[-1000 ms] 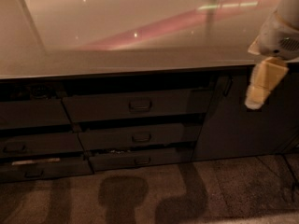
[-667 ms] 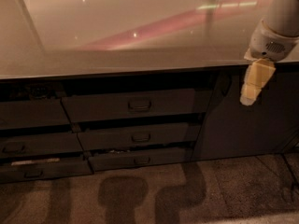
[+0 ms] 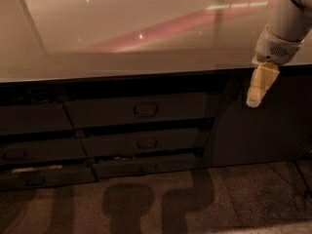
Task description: Open top drawer
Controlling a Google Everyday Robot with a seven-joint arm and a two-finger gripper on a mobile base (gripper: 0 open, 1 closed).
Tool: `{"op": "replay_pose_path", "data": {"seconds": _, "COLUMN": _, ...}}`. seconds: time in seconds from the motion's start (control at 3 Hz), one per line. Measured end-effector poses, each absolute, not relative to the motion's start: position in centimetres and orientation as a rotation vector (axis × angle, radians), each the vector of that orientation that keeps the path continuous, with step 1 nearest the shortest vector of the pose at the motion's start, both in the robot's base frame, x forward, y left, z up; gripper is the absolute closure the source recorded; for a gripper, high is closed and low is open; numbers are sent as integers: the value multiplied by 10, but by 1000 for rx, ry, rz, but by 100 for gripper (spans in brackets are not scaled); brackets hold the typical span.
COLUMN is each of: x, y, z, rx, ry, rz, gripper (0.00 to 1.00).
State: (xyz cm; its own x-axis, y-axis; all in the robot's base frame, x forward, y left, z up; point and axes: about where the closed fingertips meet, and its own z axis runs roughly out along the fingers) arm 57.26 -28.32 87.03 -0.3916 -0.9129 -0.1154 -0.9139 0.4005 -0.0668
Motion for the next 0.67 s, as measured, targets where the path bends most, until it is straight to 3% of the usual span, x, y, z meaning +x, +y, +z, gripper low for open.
{"op": "replay_pose_path", "data": {"seconds": 0.33, "x": 568, "y": -278, "z": 867, "rx": -1721, "ry": 2403, "rz": 158, "gripper": 0}}
{"op": "replay_pose_path", "data": {"seconds": 0.67, "x": 579, "y": -267, "z": 867, "rx": -1782, "ry": 2284, "rz": 165, "gripper": 0}}
